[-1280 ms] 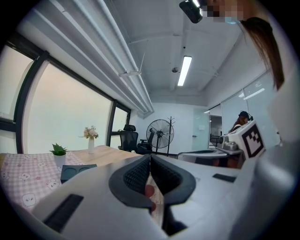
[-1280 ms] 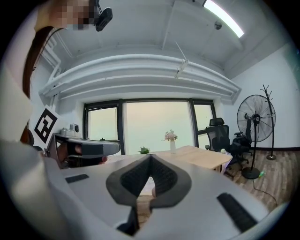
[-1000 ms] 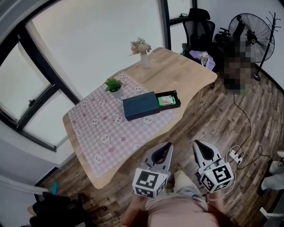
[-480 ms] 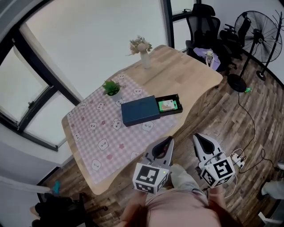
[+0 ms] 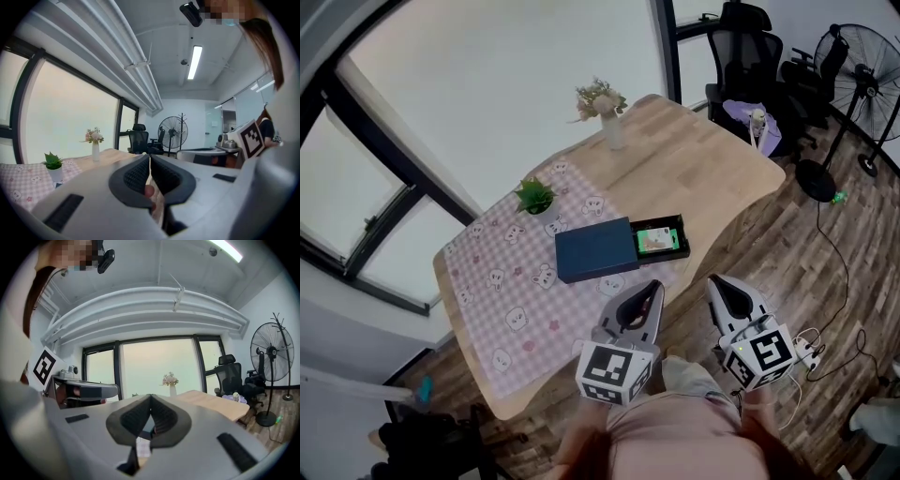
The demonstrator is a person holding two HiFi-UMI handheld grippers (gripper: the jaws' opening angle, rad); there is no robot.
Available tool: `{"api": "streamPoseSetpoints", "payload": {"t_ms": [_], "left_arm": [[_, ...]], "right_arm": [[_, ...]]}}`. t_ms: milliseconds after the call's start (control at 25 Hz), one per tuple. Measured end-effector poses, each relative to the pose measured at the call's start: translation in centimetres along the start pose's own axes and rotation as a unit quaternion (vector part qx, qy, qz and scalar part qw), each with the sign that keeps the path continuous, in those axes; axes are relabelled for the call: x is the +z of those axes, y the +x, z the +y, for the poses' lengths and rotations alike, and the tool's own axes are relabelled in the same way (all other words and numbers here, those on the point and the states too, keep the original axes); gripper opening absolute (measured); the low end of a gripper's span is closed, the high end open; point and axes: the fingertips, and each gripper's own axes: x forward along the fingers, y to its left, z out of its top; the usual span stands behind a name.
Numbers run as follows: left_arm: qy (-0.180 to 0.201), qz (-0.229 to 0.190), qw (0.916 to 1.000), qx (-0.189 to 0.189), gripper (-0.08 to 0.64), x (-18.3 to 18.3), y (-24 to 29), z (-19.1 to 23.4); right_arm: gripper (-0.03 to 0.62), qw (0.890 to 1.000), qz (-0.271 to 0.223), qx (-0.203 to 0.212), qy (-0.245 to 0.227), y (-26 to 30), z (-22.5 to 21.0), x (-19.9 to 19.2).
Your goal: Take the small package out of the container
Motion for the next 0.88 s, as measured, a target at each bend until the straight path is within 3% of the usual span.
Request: {"api": "streamPoseSetpoints", "payload": {"t_ms": [400, 880], "left_arm": [[-0.005, 0.000, 0.9992, 0.041, 0.014, 1.5, 5.2, 2.9], [-0.028, 0.014, 0.9958, 0.087, 0.014, 0.8, 7.7, 4.5]], "right_arm": [[0.000, 0.999, 0.010, 0.034, -0.005, 5.0, -4.4, 1.1], [0.000, 0.995, 0.041, 0.091, 0.010, 8.8, -7.1, -1.0]]}}
